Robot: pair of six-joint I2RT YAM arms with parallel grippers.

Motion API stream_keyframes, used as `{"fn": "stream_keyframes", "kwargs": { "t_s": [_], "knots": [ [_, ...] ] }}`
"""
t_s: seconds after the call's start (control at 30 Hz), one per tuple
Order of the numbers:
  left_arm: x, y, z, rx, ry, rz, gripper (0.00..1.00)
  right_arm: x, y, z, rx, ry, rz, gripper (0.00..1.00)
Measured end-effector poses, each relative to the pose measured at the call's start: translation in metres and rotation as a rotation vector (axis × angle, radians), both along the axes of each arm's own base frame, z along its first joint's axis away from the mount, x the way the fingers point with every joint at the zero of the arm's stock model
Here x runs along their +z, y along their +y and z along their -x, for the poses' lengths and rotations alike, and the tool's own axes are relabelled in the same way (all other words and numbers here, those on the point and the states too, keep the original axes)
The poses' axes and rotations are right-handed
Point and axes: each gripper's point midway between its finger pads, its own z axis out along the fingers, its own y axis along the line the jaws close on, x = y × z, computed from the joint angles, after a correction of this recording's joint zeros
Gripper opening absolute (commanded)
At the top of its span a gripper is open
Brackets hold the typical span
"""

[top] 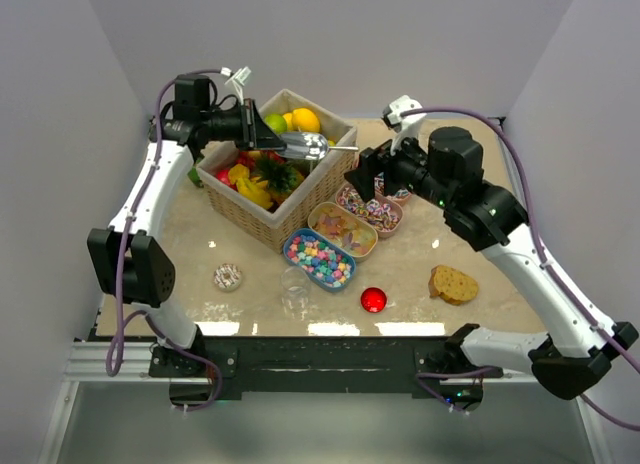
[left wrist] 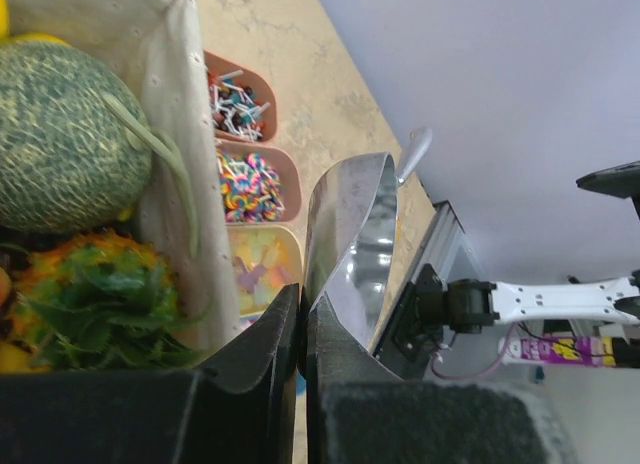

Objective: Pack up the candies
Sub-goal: Adjust the spatula.

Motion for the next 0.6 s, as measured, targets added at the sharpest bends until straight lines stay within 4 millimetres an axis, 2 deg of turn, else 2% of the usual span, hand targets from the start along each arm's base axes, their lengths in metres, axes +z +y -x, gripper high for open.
{"fn": "stream_keyframes", "kwargs": {
  "t_s": [0.1, 0.17, 0.27, 0.37, 0.47, 0.6],
  "knots": [
    [0.0, -0.002, 0.022, -0.029, 0.048, 0.019, 0.0, 0.004, 0.01, 0.005, 0.123, -0.028, 0.101, 0.82],
    [0.002, -0.004, 0.036, -0.046, 0.075, 0.04, 0.0, -0.003, 0.017, 0.006, 0.191, -0.016, 0.164, 0.82],
    [0.005, -0.005, 0.061, -0.073, 0.121, 0.082, 0.0, -0.03, 0.025, 0.007, 0.287, 0.042, 0.27, 0.82],
    [0.005, -0.005, 0.075, -0.081, 0.146, 0.106, 0.0, -0.063, 0.026, 0.012, 0.348, 0.122, 0.354, 0.82],
    [-0.005, -0.005, 0.085, -0.086, 0.183, 0.126, 0.0, -0.075, 0.021, 0.019, 0.375, 0.155, 0.395, 0.81],
    [-0.025, -0.004, 0.099, -0.083, 0.265, 0.144, 0.0, -0.075, 0.017, 0.025, 0.393, 0.155, 0.409, 0.8]
  ]
}}
